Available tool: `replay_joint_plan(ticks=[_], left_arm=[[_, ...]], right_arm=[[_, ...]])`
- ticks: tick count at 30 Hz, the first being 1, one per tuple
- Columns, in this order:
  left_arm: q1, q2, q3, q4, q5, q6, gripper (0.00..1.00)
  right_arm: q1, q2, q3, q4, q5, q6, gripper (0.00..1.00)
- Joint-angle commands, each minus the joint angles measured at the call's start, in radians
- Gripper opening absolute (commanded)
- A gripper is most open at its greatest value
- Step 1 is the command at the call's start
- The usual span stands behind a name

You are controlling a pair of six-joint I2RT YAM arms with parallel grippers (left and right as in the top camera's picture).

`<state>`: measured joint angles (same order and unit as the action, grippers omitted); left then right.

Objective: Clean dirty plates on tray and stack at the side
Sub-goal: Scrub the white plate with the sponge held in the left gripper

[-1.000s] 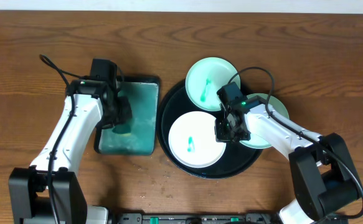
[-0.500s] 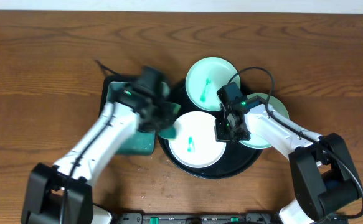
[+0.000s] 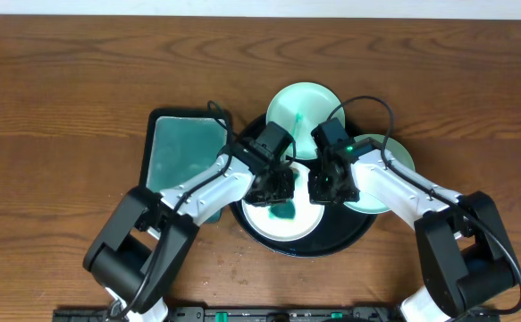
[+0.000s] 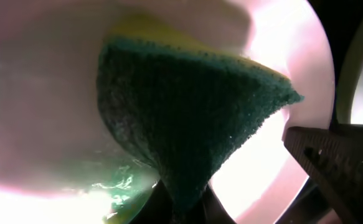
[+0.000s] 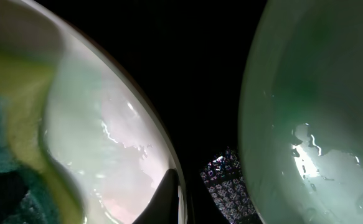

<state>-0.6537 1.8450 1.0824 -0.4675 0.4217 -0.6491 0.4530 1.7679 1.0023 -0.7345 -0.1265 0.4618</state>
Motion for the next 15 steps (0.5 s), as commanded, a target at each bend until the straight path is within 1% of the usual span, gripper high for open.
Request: replay_joint_plan(ticks=[1, 6, 11, 15], left_arm=[[-0.009, 0.058, -0.012, -0.05, 0.022, -0.026, 0.07], [-0.009, 0.078, -0.011, -0.193, -0.239, -0.078, 0.07], [-0.008, 0.077, 0.028, -0.296, -0.396, -0.094, 0.07], [-0.008, 0.077, 0.049, -0.362, -0.57, -0.092, 0.07]], right_arm=[[0.005, 0.024, -0.01, 0.015, 0.059, -0.006, 0.01], [0.005, 0.024, -0.01, 0.016, 0.059, -0.006, 0.01], [0.005, 0.024, -0.01, 0.018, 0.059, -0.006, 0.01], [0.005, 0.024, -0.01, 0.017, 0.059, -0.006, 0.01]])
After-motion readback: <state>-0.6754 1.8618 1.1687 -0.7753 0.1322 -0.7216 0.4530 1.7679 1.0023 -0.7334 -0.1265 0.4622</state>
